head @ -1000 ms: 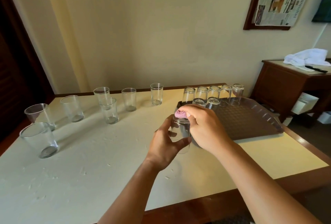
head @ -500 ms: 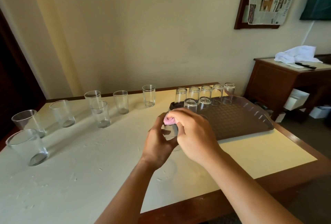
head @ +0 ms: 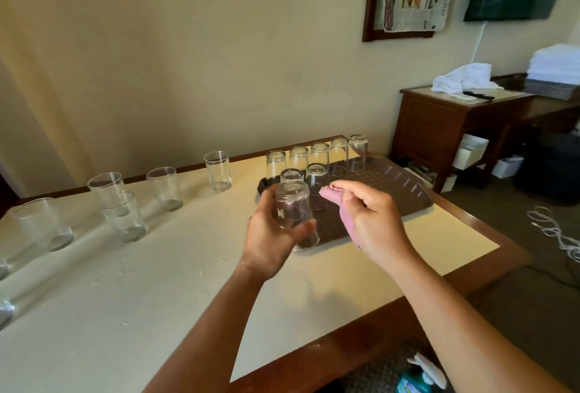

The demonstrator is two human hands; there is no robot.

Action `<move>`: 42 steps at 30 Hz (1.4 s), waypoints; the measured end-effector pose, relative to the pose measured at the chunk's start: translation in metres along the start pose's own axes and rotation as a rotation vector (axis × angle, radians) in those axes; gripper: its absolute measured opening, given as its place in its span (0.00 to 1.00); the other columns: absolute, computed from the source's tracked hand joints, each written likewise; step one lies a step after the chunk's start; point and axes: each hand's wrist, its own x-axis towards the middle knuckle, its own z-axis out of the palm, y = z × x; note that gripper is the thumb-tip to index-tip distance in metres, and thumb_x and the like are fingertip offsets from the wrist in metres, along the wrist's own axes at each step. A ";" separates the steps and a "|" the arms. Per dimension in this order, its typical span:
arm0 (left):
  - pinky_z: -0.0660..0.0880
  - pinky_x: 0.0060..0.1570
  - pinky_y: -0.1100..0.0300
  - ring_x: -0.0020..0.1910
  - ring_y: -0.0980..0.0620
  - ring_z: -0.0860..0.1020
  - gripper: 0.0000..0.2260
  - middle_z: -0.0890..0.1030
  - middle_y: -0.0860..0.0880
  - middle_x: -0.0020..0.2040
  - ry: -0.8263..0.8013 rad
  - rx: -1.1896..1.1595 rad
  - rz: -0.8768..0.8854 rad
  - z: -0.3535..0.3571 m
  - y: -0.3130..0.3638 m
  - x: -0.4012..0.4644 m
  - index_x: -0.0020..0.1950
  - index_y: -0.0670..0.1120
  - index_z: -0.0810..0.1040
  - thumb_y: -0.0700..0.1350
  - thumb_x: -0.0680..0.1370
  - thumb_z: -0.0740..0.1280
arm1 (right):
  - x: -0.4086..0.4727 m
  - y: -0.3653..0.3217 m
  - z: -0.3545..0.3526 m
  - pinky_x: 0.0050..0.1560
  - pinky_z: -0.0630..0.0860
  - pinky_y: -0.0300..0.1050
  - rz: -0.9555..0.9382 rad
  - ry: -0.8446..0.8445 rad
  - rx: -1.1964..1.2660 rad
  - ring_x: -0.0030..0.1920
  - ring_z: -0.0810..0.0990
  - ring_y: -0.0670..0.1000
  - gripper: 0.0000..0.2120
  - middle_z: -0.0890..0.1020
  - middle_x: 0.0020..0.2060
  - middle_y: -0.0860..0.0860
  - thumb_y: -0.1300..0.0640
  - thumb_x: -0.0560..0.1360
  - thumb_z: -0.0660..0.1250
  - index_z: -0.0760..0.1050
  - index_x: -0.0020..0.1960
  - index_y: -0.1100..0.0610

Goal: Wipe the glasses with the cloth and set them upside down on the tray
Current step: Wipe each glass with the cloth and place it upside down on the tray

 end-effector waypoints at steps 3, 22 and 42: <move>0.83 0.58 0.49 0.59 0.46 0.83 0.37 0.81 0.50 0.62 0.006 -0.115 0.001 0.021 0.016 0.023 0.72 0.53 0.69 0.41 0.69 0.84 | 0.012 0.034 -0.023 0.63 0.78 0.51 0.103 0.077 -0.075 0.60 0.82 0.50 0.15 0.84 0.57 0.47 0.61 0.85 0.58 0.80 0.66 0.55; 0.79 0.59 0.43 0.58 0.43 0.79 0.38 0.80 0.46 0.65 -0.416 0.776 0.173 0.138 0.025 0.204 0.67 0.48 0.67 0.55 0.66 0.85 | 0.032 0.165 -0.030 0.42 0.85 0.51 -0.213 -0.053 -0.778 0.58 0.82 0.59 0.22 0.83 0.55 0.55 0.76 0.66 0.71 0.82 0.56 0.59; 0.78 0.63 0.42 0.67 0.37 0.77 0.45 0.75 0.44 0.74 -0.562 1.172 0.088 0.147 -0.018 0.233 0.77 0.47 0.63 0.64 0.69 0.80 | 0.031 0.170 -0.029 0.44 0.83 0.45 -0.217 -0.057 -0.773 0.54 0.83 0.58 0.19 0.85 0.54 0.55 0.71 0.67 0.77 0.83 0.56 0.59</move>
